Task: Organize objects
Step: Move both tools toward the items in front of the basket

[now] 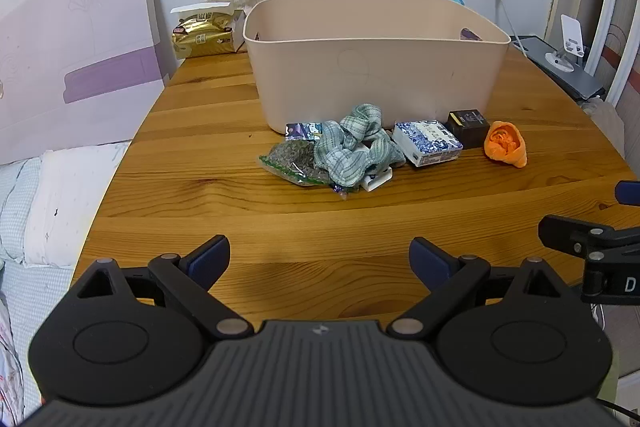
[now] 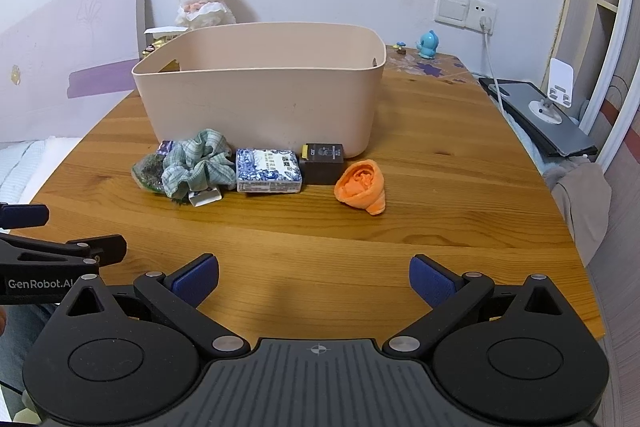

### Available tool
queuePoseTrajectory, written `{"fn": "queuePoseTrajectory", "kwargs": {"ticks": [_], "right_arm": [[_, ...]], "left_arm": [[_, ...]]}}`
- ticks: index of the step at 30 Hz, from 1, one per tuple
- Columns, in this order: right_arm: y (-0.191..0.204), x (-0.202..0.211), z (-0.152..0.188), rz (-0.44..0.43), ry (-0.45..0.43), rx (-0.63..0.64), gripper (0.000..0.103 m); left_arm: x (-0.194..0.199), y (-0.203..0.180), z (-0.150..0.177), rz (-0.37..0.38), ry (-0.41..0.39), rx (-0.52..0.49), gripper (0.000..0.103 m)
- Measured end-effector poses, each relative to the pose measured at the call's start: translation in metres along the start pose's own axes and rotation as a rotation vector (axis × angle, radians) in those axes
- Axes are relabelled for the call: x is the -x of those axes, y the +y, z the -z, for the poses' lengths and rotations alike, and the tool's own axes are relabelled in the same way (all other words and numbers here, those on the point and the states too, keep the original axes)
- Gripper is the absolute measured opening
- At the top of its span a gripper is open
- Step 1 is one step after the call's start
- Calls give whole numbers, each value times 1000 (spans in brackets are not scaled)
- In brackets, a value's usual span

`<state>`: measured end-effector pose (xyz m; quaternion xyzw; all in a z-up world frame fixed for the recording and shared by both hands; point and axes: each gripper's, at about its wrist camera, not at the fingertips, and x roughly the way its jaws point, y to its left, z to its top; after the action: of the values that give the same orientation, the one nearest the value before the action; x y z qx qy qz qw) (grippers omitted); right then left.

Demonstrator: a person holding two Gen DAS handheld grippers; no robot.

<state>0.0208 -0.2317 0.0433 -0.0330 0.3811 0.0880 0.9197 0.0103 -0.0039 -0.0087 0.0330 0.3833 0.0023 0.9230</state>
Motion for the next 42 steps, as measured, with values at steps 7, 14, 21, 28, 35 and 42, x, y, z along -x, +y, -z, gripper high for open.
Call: {"fn": "queuePoseTrajectory", "kwargs": {"ticks": [7,14,21,28,35,42], "right_arm": [[0,0,0,1,1,1,103],[0,0,0,2,1,0,103],[0,-1,-1,2,0,-4,103],[0,-3,-2,1,6,-4,103],[-4,-6,-6,-9,-6,-12,103],[-10,-15,-10,0,-4,-21,103]], "left_arm": [[2,0,0,0,-1,0,97],[2,0,0,0,-1,0,97],[1,5,2,-3,1,14,97],[-2,10,-1,-4,7,16,97],[-8,16,-5,-9,16,35,97],[-18,22,-9,-18,29,43,97]]}}
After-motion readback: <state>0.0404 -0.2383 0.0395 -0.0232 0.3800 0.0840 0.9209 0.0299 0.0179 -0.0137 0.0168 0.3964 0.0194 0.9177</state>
